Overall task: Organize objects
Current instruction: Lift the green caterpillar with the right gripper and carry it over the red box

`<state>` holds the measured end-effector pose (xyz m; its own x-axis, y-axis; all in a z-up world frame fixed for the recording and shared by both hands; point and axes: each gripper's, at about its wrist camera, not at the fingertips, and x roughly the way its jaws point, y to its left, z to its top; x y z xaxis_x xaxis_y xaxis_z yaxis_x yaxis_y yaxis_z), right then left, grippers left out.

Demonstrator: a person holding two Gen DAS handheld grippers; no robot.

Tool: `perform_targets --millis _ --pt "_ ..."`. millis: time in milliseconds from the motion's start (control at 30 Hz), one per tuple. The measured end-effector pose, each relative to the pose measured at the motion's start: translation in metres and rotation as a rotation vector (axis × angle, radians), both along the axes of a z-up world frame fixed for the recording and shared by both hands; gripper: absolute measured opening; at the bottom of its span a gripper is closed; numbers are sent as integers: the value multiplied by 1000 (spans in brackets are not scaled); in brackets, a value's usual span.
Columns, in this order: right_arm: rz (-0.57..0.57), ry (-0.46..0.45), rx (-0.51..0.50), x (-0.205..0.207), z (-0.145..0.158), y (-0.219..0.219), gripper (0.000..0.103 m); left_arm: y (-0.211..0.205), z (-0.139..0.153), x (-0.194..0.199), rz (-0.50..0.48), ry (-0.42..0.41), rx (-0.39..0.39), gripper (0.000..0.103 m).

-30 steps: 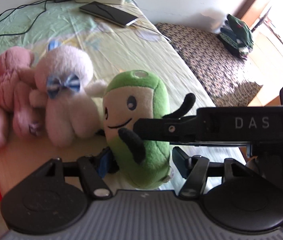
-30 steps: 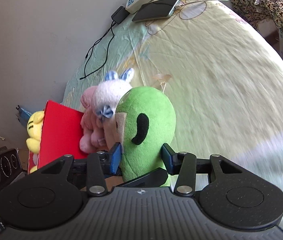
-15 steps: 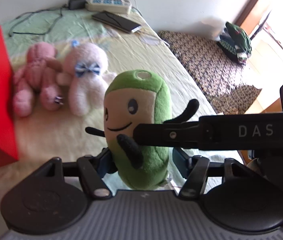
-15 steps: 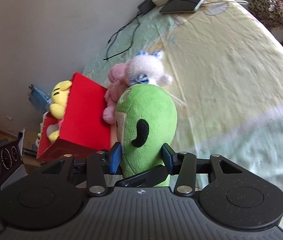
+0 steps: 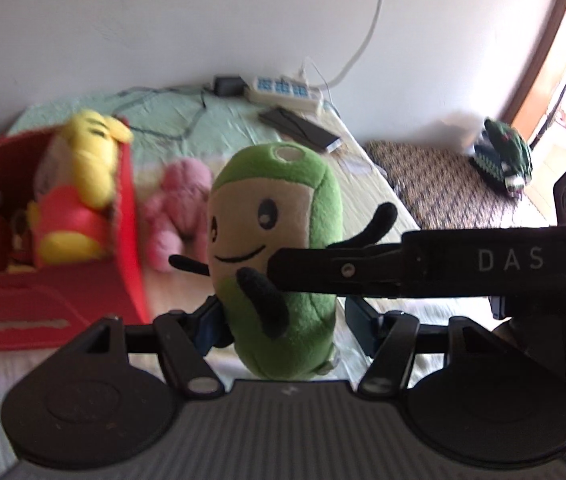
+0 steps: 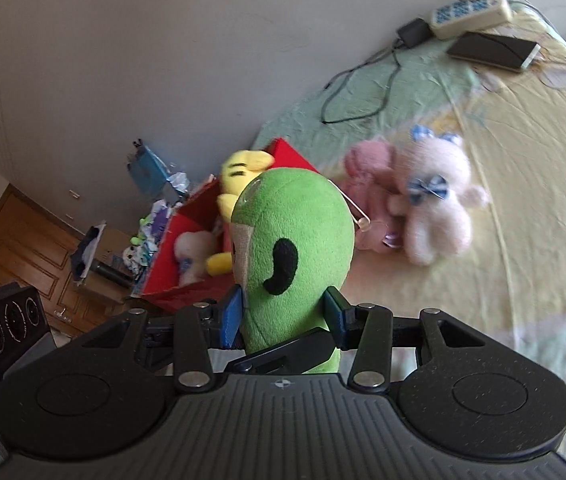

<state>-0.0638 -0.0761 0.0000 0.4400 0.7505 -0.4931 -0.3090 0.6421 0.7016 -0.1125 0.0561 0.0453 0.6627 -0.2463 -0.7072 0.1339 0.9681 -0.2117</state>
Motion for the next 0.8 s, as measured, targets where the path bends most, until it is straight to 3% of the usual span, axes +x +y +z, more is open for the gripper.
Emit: perform_targets --millis 533,800 --pt "16 -201 39 20 64 115 47 121 69 -3 47 -199 19 65" --pt "28 -240 40 39 66 179 47 189 74 12 79 -208 23 65"
